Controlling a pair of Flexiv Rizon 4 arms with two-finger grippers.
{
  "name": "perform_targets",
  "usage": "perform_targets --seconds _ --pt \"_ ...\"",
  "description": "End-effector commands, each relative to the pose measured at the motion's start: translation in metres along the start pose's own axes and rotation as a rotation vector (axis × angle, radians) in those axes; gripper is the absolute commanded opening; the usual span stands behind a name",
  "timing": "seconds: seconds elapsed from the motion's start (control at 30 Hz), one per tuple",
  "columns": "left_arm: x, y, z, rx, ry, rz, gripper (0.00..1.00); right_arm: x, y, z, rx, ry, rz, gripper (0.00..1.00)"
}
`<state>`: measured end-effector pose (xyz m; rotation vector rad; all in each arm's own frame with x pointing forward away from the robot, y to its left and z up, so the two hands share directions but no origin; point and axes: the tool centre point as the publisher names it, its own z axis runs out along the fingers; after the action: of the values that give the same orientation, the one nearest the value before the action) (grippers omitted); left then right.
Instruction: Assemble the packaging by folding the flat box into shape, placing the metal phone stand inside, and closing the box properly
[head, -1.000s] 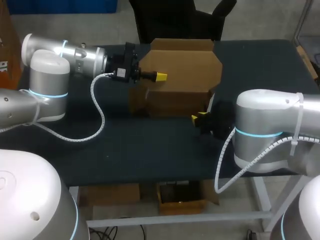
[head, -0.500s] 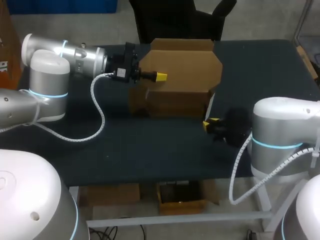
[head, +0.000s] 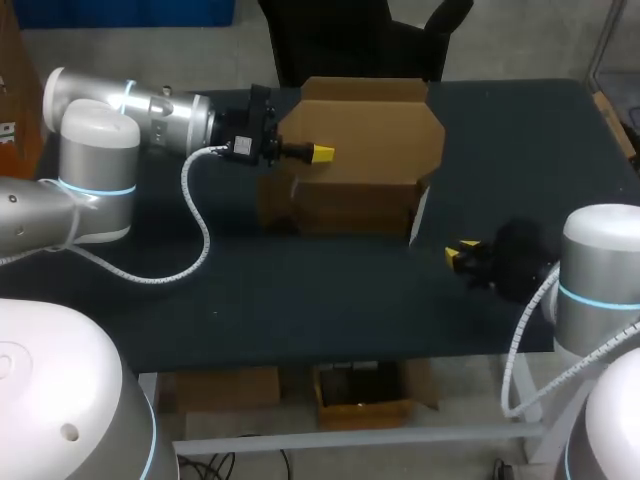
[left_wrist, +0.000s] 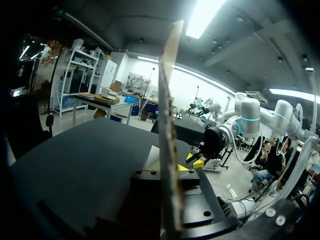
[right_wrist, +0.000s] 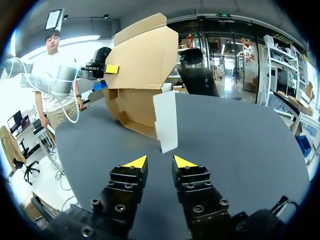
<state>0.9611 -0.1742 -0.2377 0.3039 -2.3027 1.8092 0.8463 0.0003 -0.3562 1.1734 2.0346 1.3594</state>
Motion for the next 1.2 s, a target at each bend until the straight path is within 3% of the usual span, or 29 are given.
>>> perform_targets --seconds 0.03,0.33,0.63,0.73,1.2 --pt "-0.001 0.002 0.001 -0.002 0.001 0.0 0.0 -0.013 0.002 -0.001 0.03 0.099 -0.027 0.3" --pt "-0.001 0.002 0.001 -0.002 0.001 0.0 0.0 -0.035 0.006 0.008 0.064 0.147 -0.094 0.3" --pt "-0.001 0.002 0.001 -0.002 0.001 0.0 0.0 -0.052 0.008 0.027 0.125 0.256 -0.185 0.34" --pt "-0.001 0.002 0.001 -0.002 0.001 0.0 0.0 -0.056 0.01 0.035 0.145 0.292 -0.224 0.41" --pt "-0.001 0.002 0.001 -0.002 0.001 0.0 0.0 -0.058 0.023 0.072 0.166 0.426 -0.345 0.37"
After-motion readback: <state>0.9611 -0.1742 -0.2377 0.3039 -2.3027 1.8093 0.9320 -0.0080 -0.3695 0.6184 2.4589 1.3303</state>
